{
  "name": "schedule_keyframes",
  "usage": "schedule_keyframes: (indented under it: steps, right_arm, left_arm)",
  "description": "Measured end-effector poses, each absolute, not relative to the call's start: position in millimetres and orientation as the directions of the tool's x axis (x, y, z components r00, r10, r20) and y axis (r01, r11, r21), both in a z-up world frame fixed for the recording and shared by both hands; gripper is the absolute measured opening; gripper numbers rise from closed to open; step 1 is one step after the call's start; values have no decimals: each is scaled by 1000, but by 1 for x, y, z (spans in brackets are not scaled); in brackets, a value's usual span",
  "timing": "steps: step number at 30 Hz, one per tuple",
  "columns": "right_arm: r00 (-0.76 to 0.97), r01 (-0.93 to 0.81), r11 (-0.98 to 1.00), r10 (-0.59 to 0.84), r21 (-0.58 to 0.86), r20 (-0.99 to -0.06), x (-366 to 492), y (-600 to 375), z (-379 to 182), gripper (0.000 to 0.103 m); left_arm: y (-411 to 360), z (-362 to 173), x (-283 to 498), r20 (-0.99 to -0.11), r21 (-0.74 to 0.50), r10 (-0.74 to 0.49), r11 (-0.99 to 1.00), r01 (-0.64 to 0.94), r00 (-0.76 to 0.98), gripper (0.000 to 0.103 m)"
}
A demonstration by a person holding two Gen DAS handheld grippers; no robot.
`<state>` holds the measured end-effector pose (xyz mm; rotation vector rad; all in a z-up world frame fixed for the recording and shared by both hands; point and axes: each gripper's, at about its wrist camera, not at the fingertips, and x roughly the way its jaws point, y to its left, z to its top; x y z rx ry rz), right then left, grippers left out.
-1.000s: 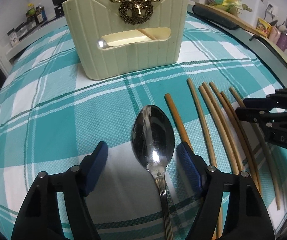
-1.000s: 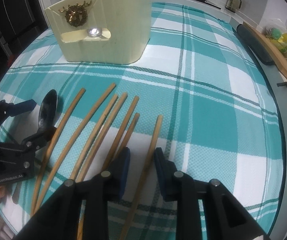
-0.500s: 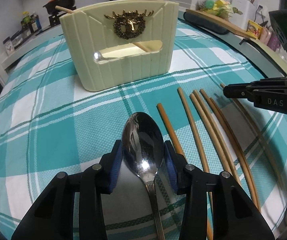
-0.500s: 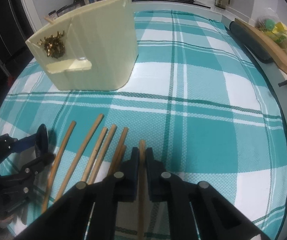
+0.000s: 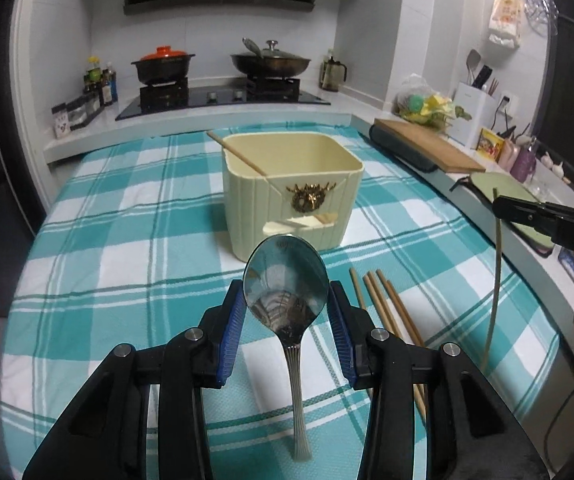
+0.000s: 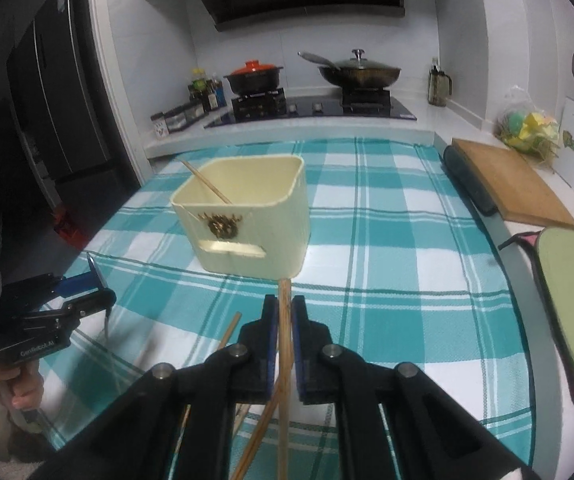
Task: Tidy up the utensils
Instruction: 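Lift the larger spoon with the left tool while the right tool carries the chopstick over the holder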
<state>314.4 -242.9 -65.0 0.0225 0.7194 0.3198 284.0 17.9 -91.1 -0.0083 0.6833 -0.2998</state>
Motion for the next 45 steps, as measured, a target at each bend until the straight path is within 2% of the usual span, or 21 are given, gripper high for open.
schedule_keyframes:
  steps: [10, 19, 30, 39, 45]
  right_arm:
    - [824, -301, 953, 277, 32, -495, 260, -223, -19, 7]
    - [858, -293, 956, 276, 29, -434, 254, -220, 2, 7]
    - [852, -319, 947, 295, 16, -432, 288, -211, 29, 7]
    - [885, -353, 935, 330, -12, -329, 337, -187, 99, 7]
    - [901, -360, 933, 338, -31, -272, 386, -166, 126, 7]
  left_arm:
    - [38, -69, 266, -570, -164, -291, 957, 241, 768, 41]
    - [45, -40, 266, -533, -189, -321, 947, 259, 783, 41]
    - [61, 20, 295, -468, -201, -334, 942, 269, 818, 41]
    - [68, 91, 349, -355, -204, -314, 945, 255, 881, 41]
    - [54, 100, 398, -320, -189, -283, 954, 232, 904, 41]
